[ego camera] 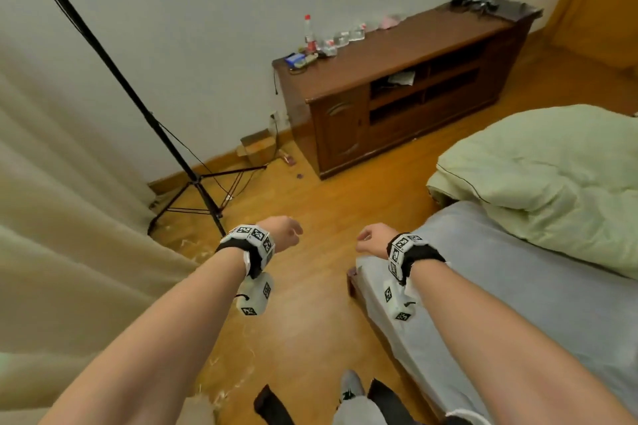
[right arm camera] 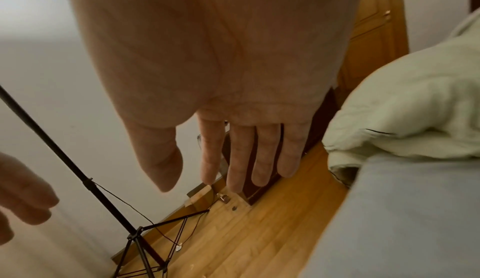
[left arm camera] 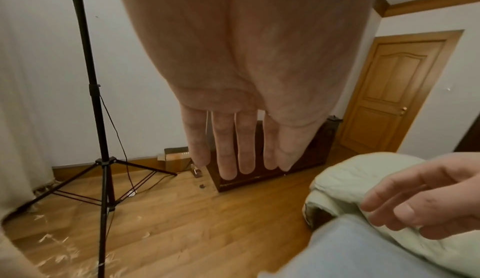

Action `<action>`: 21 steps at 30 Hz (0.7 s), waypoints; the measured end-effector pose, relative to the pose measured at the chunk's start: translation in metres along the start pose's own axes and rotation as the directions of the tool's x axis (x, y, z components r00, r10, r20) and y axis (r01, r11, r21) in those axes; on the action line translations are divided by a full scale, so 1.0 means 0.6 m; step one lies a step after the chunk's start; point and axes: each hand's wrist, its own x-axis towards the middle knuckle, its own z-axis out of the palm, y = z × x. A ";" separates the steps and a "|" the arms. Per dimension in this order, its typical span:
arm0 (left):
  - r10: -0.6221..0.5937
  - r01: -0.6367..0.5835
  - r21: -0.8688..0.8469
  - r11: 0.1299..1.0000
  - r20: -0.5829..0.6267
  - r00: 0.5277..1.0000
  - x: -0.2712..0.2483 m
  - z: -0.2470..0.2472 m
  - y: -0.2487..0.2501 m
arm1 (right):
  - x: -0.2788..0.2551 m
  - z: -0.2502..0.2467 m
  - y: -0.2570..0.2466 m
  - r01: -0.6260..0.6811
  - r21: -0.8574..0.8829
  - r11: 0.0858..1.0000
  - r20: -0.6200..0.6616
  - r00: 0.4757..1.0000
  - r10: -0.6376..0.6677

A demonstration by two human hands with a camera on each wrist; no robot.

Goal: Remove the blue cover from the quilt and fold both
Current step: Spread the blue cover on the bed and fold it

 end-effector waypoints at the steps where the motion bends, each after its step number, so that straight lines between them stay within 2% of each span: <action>1: -0.004 0.004 -0.023 1.000 -0.022 1.000 0.037 -0.036 -0.024 | 0.046 -0.028 -0.032 0.017 -0.034 0.999 -0.006 1.000 -0.017; 3: -0.014 0.011 -0.074 0.997 -0.049 0.999 0.104 -0.103 -0.069 | 0.128 -0.083 -0.096 0.043 -0.107 0.993 -0.014 0.999 -0.045; 7: -0.018 0.013 -0.141 0.990 -0.028 0.999 0.254 -0.223 -0.142 | 0.303 -0.185 -0.185 0.044 -0.178 0.983 0.009 0.999 -0.043; 11: 0.019 -0.018 -0.122 0.992 0.007 1.000 0.464 -0.342 -0.192 | 0.494 -0.296 -0.220 -0.009 -0.145 0.989 -0.076 0.997 -0.002; 13: 0.061 -0.063 -0.090 0.994 -0.020 0.998 0.581 -0.416 -0.193 | 0.580 -0.357 -0.219 -0.066 -0.092 0.994 -0.138 0.989 0.053; 17: 0.189 -0.190 -0.007 0.982 -0.028 0.982 0.791 -0.567 -0.135 | 0.699 -0.482 -0.201 -0.194 0.039 0.980 -0.191 0.962 0.198; 21: 0.362 -0.367 0.062 0.928 0.085 0.928 0.964 -0.683 0.003 | 0.766 -0.614 -0.155 -0.280 0.230 0.932 -0.258 0.906 0.336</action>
